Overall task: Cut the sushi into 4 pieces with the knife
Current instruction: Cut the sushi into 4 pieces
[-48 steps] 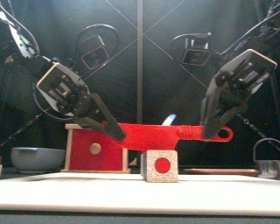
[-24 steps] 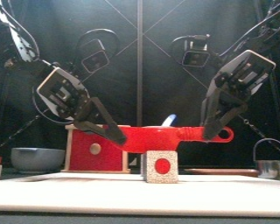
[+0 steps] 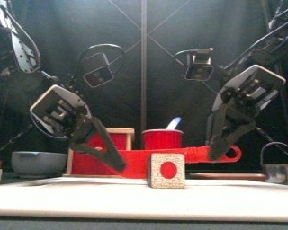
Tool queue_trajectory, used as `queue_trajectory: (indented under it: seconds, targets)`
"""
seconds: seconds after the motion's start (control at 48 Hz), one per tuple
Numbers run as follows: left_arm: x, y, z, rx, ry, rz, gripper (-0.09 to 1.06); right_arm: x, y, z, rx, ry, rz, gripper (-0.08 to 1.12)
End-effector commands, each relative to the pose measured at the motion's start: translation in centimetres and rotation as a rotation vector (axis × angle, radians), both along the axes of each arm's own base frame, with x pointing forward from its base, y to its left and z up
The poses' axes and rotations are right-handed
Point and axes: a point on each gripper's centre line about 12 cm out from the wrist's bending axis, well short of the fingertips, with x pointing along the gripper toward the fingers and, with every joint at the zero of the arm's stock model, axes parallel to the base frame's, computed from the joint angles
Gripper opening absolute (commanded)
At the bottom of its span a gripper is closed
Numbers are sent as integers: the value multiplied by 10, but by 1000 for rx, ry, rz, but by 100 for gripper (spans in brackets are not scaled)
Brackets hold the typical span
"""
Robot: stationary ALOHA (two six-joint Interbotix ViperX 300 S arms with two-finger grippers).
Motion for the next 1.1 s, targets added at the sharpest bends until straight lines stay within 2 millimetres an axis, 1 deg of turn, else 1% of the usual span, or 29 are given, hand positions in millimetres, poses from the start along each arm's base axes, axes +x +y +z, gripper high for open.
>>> queue_trajectory:
  seconds: [0.021, 0.083, 0.188, 0.292, 0.458, 0.667, 0.75, 0.792, 0.958, 1.042, 1.104]
  targets:
    - [8, -1, -6, 3, 6, 0, 26, 7, -2, -1, 3, -12, -14, 7]
    - [11, 0, -7, 3, 6, 5, 26, 7, -3, -2, 1, -9, -13, 7]
    - [15, 3, -2, 4, -11, 11, 26, 6, -6, 0, -3, -15, -17, 7]
    - [18, 16, 5, 20, -34, 26, 26, 7, -17, 7, -11, -37, -39, 7]
    - [19, 29, 17, 45, -64, 35, 26, 7, -22, 20, -20, -73, -43, 7]
    - [18, 30, 28, 49, -89, 32, 26, 7, -19, 33, -15, -109, -42, 7]
    - [18, 27, 38, 49, -114, 21, 26, 7, -18, 40, -12, -126, -40, 7]
    - [18, 25, 46, 47, -134, 17, 26, 7, -14, 46, -7, -140, -31, 7]
    - [16, 1, 76, 35, -215, -43, 26, 3, -2, 65, 10, -196, -7, 7]
    - [14, -6, 85, 30, -239, -62, 26, 1, 2, 69, 19, -209, 1, 7]
    - [13, -10, 88, 28, -247, -71, 26, -1, 5, 69, 23, -211, 5, 7]
